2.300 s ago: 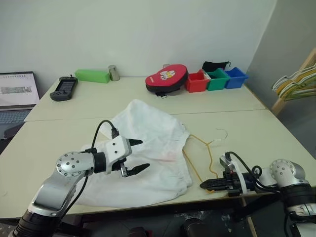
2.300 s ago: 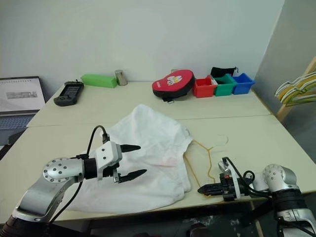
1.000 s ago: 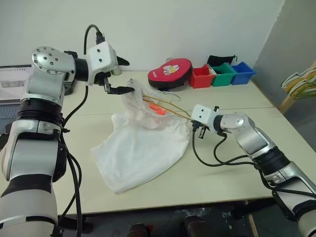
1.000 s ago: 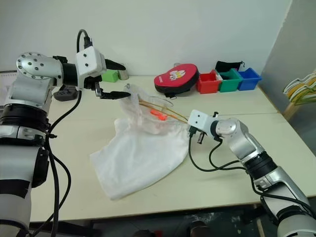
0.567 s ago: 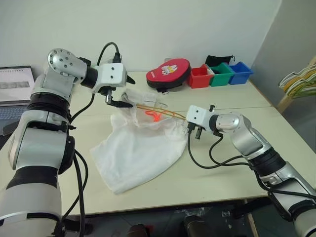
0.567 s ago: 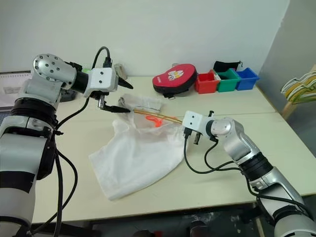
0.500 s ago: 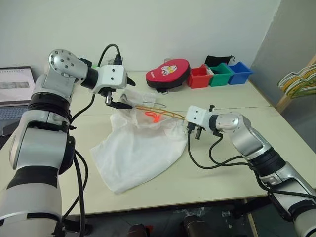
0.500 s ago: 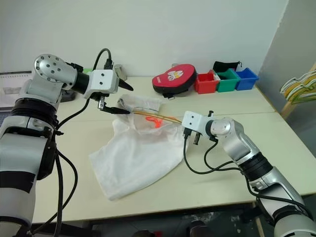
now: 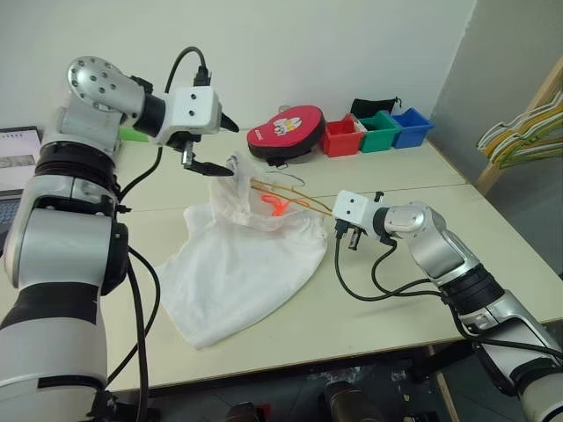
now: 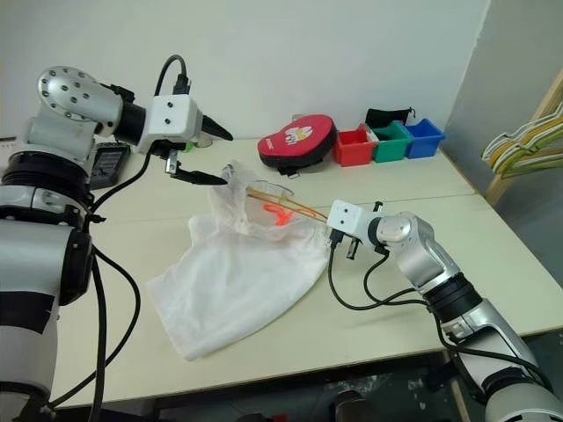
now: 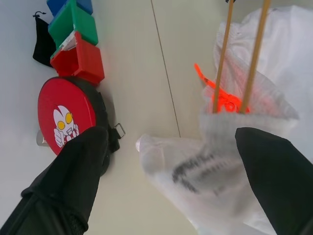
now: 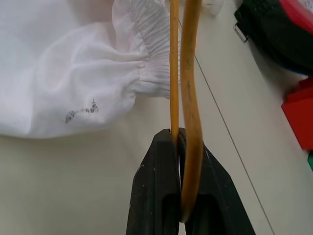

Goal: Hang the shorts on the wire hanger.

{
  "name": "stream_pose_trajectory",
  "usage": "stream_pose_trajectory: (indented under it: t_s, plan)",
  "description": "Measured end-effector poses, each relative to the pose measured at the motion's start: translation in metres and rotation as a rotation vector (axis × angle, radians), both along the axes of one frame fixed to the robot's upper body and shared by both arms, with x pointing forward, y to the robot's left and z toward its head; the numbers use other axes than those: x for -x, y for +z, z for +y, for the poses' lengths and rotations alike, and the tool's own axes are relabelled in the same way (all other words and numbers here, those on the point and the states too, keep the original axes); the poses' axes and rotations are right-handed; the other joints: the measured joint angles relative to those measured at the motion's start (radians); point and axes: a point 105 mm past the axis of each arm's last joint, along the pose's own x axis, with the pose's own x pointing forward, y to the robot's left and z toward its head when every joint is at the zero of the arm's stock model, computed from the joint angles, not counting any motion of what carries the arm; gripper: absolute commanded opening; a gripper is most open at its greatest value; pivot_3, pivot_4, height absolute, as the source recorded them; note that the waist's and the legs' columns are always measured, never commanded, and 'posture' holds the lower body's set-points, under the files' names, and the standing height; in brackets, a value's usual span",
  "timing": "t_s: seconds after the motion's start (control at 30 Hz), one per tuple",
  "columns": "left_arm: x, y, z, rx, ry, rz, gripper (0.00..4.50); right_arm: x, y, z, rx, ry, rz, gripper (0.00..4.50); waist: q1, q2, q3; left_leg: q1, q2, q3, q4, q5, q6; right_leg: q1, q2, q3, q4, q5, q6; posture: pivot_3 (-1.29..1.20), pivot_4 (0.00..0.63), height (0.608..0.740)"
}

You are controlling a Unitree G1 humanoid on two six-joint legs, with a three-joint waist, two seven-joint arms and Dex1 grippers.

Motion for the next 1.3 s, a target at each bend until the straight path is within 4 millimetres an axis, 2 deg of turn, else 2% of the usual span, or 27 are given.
stream_pose_trajectory:
  t_s: [0.1, 0.17, 0.4, 0.57, 0.63, 0.73, 1.0, 1.23, 1.27, 1.3]
  plan:
    - [0.001, -0.022, 0.007, -0.038, 0.011, 0.047, 4.46, 0.000, 0.002, 0.006, -0.012, 0.011, -0.004, 0.00, 0.000, 0.000, 0.000, 0.000, 0.000, -0.001, 0.000, 0.001, 0.001, 0.000, 0.000, -0.001, 0.001, 0.000, 0.000, -0.04, 0.000, 0.740]
    - [0.001, -0.029, 0.008, -0.054, 0.014, 0.067, 4.46, 0.001, 0.003, 0.009, -0.017, 0.021, -0.007, 0.00, 0.001, 0.000, 0.000, -0.001, 0.000, -0.002, 0.000, 0.001, 0.001, 0.000, 0.000, -0.002, 0.001, 0.000, 0.000, -0.04, 0.000, 0.740]
    - [0.000, -0.032, 0.001, -0.065, -0.017, 0.048, 4.46, 0.002, 0.007, 0.012, -0.001, 0.032, -0.032, 0.00, 0.009, 0.000, 0.000, -0.001, 0.000, -0.003, 0.001, 0.001, 0.001, 0.000, -0.001, -0.003, 0.000, 0.000, 0.000, -0.05, 0.000, 0.740]
    - [-0.001, -0.055, 0.000, -0.103, -0.033, 0.066, 4.46, 0.007, 0.027, 0.030, -0.021, 0.085, -0.076, 0.00, 0.004, 0.000, 0.000, -0.001, 0.000, -0.004, 0.001, 0.001, 0.001, 0.000, -0.001, -0.004, 0.002, 0.000, 0.000, -0.06, 0.000, 0.740]
    - [-0.001, -0.060, 0.002, -0.132, -0.034, 0.068, 4.46, 0.007, 0.031, 0.031, -0.020, 0.088, -0.085, 0.00, 0.004, 0.000, 0.000, -0.001, 0.000, -0.006, 0.001, 0.001, 0.001, 0.000, -0.001, -0.006, 0.002, 0.000, 0.000, -0.06, 0.000, 0.740]
    - [-0.003, -0.058, 0.001, -0.125, -0.026, 0.042, 3.98, 0.008, 0.032, 0.031, -0.011, 0.087, -0.094, 0.00, 0.006, 0.000, 0.000, -0.002, 0.000, -0.008, 0.001, 0.001, 0.001, 0.001, -0.001, -0.008, 0.001, 0.000, 0.000, -0.06, 0.000, 0.740]
    - [-0.008, -0.056, -0.002, -0.102, -0.006, -0.001, 2.01, 0.010, 0.036, 0.030, 0.011, 0.096, -0.111, 0.00, 0.006, 0.000, 0.000, -0.002, 0.000, -0.012, 0.001, 0.001, 0.001, 0.001, -0.001, -0.011, 0.002, 0.000, 0.000, -0.07, 0.000, 0.740]
    - [-0.009, -0.055, -0.003, -0.092, 0.000, -0.012, 0.70, 0.012, 0.037, 0.031, 0.016, 0.102, -0.115, 0.00, 0.005, 0.000, 0.000, -0.002, 0.000, -0.013, 0.001, 0.002, 0.001, 0.001, -0.001, -0.011, 0.002, 0.000, 0.000, -0.07, 0.000, 0.740]
    - [-0.009, -0.055, -0.003, -0.092, 0.000, -0.012, 0.38, 0.012, 0.036, 0.031, 0.016, 0.103, -0.113, 0.00, 0.005, 0.000, 0.000, -0.002, 0.000, -0.013, 0.001, 0.002, 0.001, 0.001, -0.001, -0.011, 0.002, 0.000, 0.000, -0.07, 0.000, 0.740]
    - [-0.009, -0.055, -0.003, -0.091, 0.000, -0.012, 0.29, 0.012, 0.036, 0.031, 0.017, 0.104, -0.111, 0.00, 0.005, 0.000, 0.000, -0.002, 0.000, -0.013, 0.001, 0.002, 0.001, 0.001, -0.001, -0.011, 0.002, 0.000, 0.000, -0.07, 0.000, 0.740]
